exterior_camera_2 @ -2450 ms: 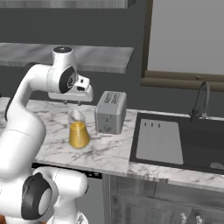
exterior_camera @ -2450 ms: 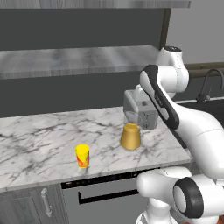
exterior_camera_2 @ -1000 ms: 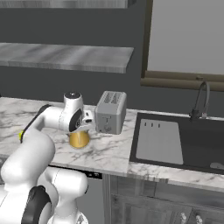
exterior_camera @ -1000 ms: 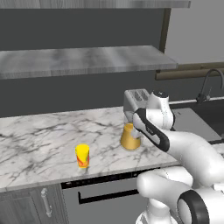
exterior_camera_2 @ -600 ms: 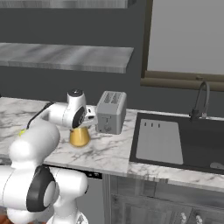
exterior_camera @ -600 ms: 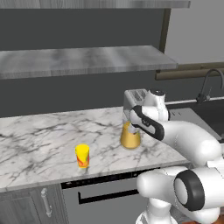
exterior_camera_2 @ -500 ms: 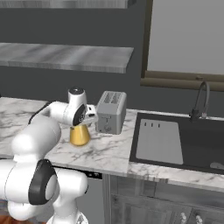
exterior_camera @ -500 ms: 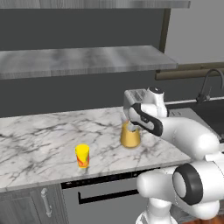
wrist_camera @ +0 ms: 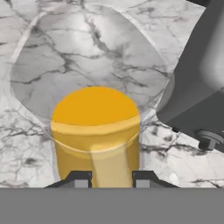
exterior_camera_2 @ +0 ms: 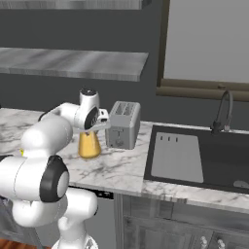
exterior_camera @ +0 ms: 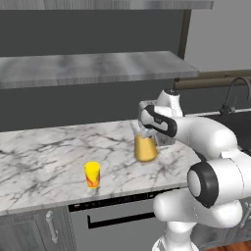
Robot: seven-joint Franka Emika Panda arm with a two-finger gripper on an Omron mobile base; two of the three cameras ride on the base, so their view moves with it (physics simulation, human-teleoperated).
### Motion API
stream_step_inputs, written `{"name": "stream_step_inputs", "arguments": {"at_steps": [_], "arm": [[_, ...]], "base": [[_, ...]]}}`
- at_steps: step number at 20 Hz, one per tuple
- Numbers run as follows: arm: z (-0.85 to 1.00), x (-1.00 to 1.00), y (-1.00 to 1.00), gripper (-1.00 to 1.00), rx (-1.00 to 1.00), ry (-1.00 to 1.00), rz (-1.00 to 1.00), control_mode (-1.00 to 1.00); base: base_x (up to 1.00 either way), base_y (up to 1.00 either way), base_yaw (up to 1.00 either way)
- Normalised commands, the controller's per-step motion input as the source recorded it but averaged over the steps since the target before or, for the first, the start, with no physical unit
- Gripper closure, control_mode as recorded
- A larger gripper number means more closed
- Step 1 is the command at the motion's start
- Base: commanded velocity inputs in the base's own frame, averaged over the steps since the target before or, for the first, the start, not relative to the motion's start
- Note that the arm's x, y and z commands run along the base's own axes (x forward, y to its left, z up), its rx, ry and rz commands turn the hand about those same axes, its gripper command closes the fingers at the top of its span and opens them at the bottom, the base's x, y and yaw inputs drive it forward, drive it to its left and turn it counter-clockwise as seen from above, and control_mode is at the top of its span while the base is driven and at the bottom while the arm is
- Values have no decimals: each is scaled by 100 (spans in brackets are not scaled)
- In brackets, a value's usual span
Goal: Place the pitcher and cup on the dining counter for serving.
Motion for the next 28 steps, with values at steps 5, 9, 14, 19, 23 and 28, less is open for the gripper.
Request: {"name": "stream_step_inputs", "arguments": {"at_steps": [5,9,14,19,23,28], "arm": [[0,-11,0,100,0,0,0,-100],[13,-51,0,100,1,-6,0,-100],[51,-78,-3,100,5,-25,0,-100],[78,-74,0,100,6,-34,-1,-100],[84,-67,-3,100,12,-35,-3,-100],[77,-48,0,100,6,-32,-3,-100]], "base": [[0,0,0],[0,0,0],[0,0,0],[0,0,0],[0,0,0],[0,0,0]]}}
